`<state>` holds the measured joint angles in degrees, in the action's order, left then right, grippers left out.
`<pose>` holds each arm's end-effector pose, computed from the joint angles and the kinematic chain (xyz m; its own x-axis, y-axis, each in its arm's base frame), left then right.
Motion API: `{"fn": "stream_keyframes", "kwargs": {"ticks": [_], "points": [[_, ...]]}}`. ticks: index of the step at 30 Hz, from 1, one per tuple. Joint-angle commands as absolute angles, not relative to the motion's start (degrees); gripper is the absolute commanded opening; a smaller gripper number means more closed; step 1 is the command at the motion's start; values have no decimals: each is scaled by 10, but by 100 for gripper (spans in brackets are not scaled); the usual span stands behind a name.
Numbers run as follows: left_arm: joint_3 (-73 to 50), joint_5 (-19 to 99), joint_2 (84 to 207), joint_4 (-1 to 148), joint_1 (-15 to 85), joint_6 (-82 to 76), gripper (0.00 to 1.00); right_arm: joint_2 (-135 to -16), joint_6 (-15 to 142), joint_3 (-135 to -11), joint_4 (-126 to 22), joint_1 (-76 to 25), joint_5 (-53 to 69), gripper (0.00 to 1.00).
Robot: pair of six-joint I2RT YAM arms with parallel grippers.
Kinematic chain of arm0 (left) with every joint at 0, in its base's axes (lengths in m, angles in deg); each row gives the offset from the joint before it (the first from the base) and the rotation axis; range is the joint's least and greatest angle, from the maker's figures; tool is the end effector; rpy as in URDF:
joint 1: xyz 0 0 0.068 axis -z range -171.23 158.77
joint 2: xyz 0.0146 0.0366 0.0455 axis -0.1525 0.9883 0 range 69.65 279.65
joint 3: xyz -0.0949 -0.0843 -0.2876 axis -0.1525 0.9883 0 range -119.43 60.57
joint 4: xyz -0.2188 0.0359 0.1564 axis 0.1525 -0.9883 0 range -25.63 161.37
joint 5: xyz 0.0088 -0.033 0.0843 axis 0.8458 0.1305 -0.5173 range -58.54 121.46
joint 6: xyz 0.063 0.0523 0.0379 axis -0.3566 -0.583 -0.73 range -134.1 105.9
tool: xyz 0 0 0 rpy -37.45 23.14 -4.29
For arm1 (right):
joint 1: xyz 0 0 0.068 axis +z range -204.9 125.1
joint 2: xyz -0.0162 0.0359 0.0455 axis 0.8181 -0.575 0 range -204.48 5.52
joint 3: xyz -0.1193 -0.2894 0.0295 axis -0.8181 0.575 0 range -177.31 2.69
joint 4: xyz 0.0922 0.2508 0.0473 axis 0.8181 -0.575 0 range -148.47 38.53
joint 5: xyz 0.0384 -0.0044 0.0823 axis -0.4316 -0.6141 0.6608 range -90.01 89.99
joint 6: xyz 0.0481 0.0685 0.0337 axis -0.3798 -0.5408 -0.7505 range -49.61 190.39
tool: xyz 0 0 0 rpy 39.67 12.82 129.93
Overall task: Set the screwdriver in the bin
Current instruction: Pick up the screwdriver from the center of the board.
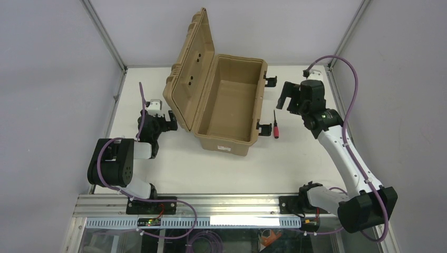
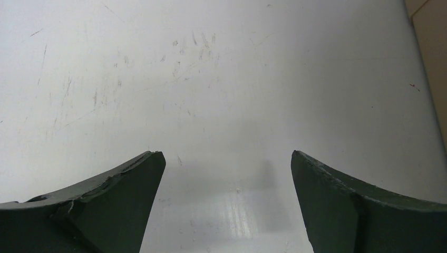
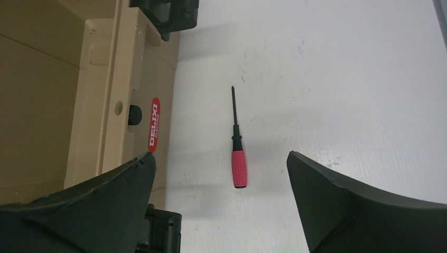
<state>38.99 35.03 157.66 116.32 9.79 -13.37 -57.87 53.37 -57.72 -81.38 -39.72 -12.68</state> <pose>0.3101 -0.0105 0.1532 -0.3671 -0.0062 -0.9302 0.0711 0.9969 -0.0347 0.2644 0.0533 0.3515 -0.5239 0.1537 -0.8378 0.0790 0.9881 0.1319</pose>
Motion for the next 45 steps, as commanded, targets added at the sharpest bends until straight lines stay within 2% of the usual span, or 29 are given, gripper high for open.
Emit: {"fn": "stream_keyframes", "kwargs": {"ticks": [1, 18, 29, 45], "points": [[391, 363, 1560, 1185, 95, -128, 99, -598, 540, -639, -846, -400, -112, 99], [391, 363, 1560, 1185, 95, -128, 99, -788, 550, -864, -1076, -405, -114, 99], [391, 363, 1560, 1185, 95, -128, 99, -868, 546, -848, -1077, -426, -55, 99], [391, 363, 1560, 1185, 95, -128, 99, -960, 517, -810, -1063, -438, -36, 97]]}}
